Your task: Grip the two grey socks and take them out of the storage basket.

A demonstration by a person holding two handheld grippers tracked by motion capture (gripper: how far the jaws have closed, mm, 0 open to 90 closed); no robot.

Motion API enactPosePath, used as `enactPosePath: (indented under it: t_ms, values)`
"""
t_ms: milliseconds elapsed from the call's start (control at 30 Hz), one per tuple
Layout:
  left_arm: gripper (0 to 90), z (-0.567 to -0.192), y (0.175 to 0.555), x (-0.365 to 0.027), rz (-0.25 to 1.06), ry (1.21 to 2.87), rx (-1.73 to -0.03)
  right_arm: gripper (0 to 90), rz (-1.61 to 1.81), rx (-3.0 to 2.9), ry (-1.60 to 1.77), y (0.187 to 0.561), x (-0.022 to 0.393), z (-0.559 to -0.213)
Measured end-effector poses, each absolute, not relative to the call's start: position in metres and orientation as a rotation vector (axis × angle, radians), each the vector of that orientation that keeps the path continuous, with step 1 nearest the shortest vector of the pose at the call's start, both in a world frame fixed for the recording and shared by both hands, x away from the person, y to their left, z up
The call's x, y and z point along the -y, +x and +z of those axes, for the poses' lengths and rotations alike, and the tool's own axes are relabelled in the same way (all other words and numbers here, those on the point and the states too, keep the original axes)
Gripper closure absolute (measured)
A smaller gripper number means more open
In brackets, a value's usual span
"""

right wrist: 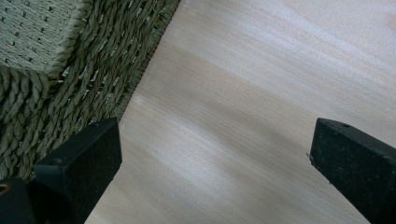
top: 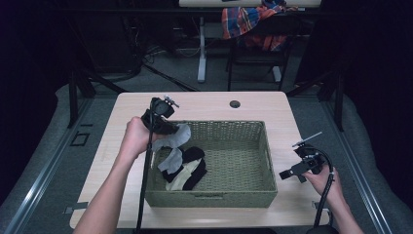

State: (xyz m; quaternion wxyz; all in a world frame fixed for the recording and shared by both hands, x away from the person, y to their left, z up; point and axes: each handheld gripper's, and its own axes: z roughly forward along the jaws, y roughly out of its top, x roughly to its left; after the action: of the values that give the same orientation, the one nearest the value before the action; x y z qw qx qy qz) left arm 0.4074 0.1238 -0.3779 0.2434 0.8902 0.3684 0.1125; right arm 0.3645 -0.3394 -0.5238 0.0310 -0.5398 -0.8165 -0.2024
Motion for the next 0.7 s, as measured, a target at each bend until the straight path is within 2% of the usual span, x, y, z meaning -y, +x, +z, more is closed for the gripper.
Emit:
enactPosePath:
  t_ms: [700]
  values:
    - [85.6,-0.356,0.396,-0.184,0.365,2.333,-1.136,2.3,-0.612,2.515,-1.66,0.365,0.34,-0.524]
